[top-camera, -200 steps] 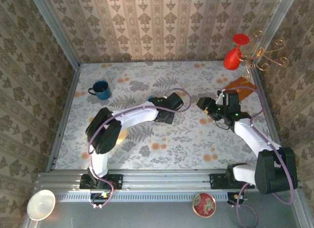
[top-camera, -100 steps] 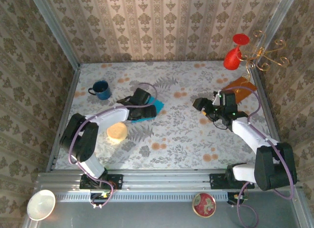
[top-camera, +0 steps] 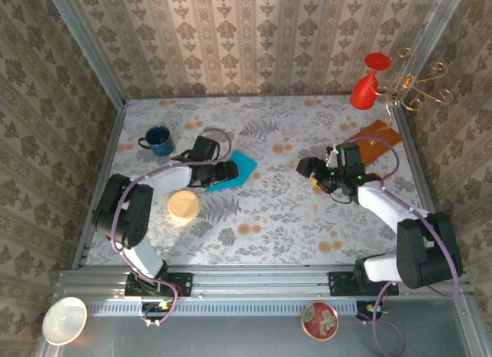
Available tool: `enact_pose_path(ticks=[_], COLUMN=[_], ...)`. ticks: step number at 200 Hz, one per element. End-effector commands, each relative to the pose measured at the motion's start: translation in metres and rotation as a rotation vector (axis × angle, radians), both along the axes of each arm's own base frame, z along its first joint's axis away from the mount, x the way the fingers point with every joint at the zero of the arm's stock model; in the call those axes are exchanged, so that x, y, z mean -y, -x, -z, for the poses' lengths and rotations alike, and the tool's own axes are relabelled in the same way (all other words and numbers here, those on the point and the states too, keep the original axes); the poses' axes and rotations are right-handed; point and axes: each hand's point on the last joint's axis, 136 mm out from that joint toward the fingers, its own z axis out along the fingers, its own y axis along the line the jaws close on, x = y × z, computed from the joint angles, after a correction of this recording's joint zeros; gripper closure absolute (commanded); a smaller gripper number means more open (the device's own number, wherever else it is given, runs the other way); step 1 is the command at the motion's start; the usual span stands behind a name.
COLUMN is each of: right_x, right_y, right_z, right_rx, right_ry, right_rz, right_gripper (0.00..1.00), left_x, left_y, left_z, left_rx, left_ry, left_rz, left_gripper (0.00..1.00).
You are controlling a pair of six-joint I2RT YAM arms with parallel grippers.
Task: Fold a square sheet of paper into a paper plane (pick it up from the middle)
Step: Move the paper to the center of the table.
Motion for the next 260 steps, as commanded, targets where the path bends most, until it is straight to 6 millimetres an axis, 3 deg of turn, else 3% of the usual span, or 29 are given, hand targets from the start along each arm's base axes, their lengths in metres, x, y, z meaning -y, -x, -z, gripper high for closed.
enact_pose_path(ticks=[1,50,90,112,148,178,211,260], right_x=[-0.010,-0.010,-0.012,-0.014,-0.027,-0.047,-0.064,-0.081], right_y=[-0.008,-0.008,-0.005,-0.002,0.010,0.026,0.040,0.044], right_z=[-0.011,-0.009,-0.004,0.002,0.015,0.027,0.038,0.059], right_rx=[0.042,0.035,0.008,-0.017,-0.083,-0.150,-0.193,-0.243], right_ry=[-0.015,-0.017,-0.028,-0.040,-0.076,-0.093,-0.134,-0.129], right_rz=[-0.041,-0.037,-0.036,-0.021,0.020,0.044,0.079,0.080], right_gripper=[0.19,0.20,0.22,0.23,0.25,0.28,0.35,0.57], left_x=[0.008,0.011,0.022,0.035,0.075,0.095,0.091,0.083], left_y=[-0.013,-0.021,-0.008,0.011,0.041,0.050,0.054,0.061], left_z=[-0.003,0.015,0.025,0.030,0.032,0.036,0.046,0.055], left_rx=[0.005,-0.041,-0.093,-0.144,-0.202,-0.223,-0.244,-0.282], left_ry=[0.024,0.014,0.041,0.063,0.135,0.179,0.190,0.195], left_rz=[0.023,0.028,0.041,0.035,0.007,-0.072,-0.156,-0.194], left_gripper=[0.24,0.27,0.32,0.34,0.44,0.54,0.57,0.65])
